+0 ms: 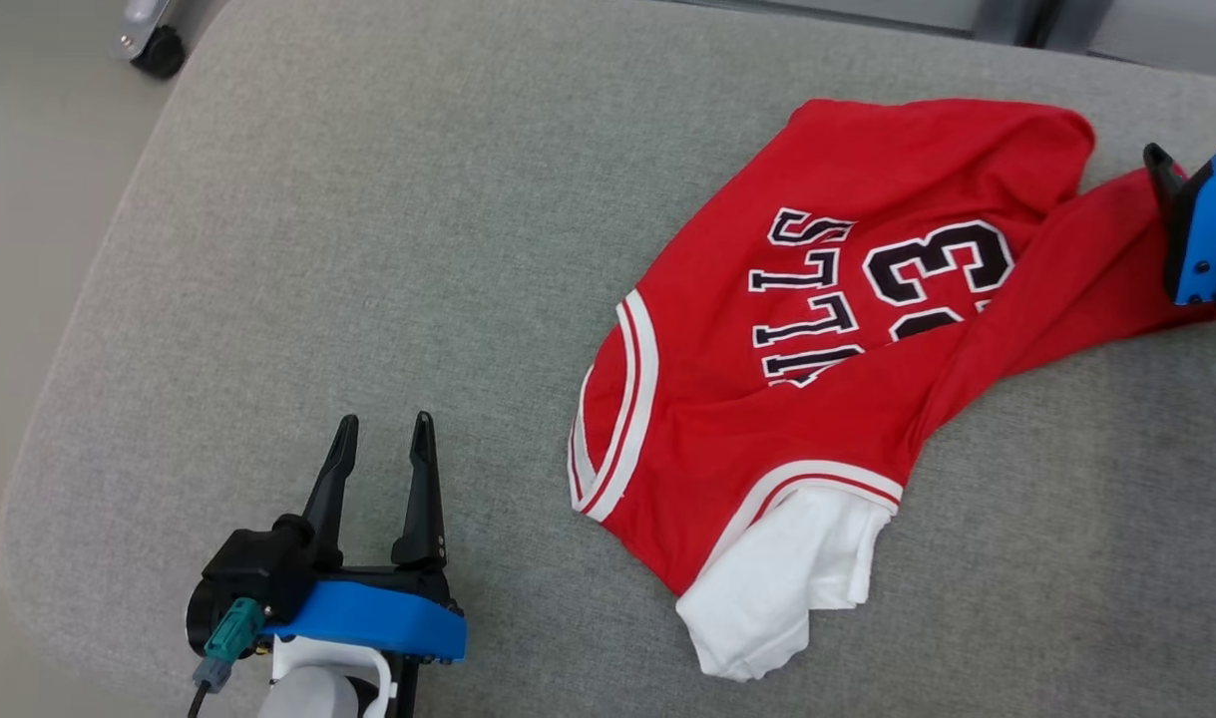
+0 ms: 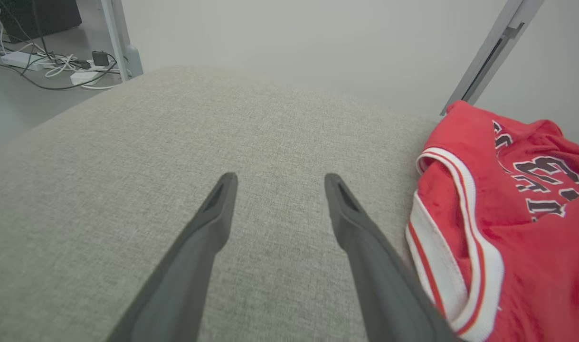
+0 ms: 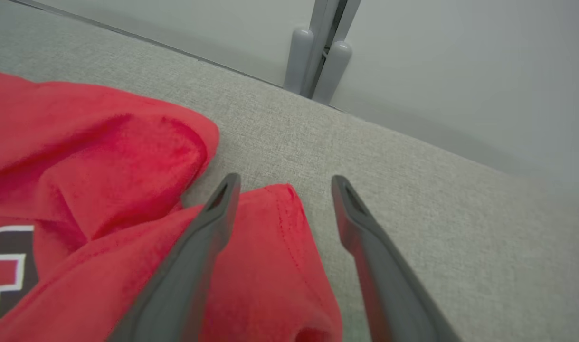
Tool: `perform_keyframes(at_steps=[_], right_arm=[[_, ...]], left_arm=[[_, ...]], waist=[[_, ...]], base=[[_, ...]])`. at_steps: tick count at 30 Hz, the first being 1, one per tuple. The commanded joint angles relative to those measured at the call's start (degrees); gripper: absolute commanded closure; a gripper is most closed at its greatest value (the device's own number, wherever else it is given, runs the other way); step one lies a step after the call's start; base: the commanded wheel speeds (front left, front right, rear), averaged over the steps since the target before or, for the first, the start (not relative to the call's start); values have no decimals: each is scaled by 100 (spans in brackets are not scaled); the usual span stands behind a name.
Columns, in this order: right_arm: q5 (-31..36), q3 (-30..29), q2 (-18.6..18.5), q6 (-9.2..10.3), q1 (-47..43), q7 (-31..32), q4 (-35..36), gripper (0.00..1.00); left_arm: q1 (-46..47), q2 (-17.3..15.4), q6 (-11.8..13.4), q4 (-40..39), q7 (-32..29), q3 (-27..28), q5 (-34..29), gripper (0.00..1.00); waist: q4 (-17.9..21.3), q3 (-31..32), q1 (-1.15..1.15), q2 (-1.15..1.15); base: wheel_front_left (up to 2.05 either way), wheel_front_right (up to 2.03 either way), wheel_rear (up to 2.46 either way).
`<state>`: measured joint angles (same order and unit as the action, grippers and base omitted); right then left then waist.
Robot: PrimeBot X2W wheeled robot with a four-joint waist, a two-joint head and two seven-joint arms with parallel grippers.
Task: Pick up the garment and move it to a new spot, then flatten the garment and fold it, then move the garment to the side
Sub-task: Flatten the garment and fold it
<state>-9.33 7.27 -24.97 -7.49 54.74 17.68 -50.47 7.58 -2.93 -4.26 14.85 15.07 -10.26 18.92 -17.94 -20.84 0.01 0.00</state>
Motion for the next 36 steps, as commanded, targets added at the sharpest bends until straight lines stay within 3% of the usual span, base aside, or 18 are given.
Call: perform_keyframes(at_steps=[1,10,11,13,14,16,26,36], right_arm=[[74,-88,-4,-1,100,39,-131,0],[436,-347,227,-1,206,248,-891,0],[432,-347,254,-1,216,276,-950,7],[425,-316,294,-1,217,296,-1037,58],[425,-298,305,-1,220,277,-1067,69],[434,-270,320,0,265,150,-1075,100],[115,18,674,-1,422,-1174,-721,100],[-990,979,736,-1,-1062,-2274,622,100]], left_arm=[[124,6,18,-35,14,-43,17,0],[150,6,75,-57,14,-173,91,0],[159,6,76,-61,14,-182,95,0],[180,5,66,-55,14,-191,87,0],[192,5,66,-49,14,-189,81,0],[209,6,58,-35,14,-179,68,0],[190,4,33,8,14,-12,-69,0],[-89,3,-14,16,14,321,-217,0]], waist=[[-224,-223,-1,0],[-220,-365,-1,0],[-201,-372,-1,0],[-163,-382,-1,0],[-142,-384,-1,0],[-96,-380,-1,0],[270,-73,-1,0],[1049,653,-1,0]], base=[[0,0,0],[0,0,0],[0,0,0],[0,0,0],[0,0,0],[0,0,0],[0,0,0],[0,0,0]])
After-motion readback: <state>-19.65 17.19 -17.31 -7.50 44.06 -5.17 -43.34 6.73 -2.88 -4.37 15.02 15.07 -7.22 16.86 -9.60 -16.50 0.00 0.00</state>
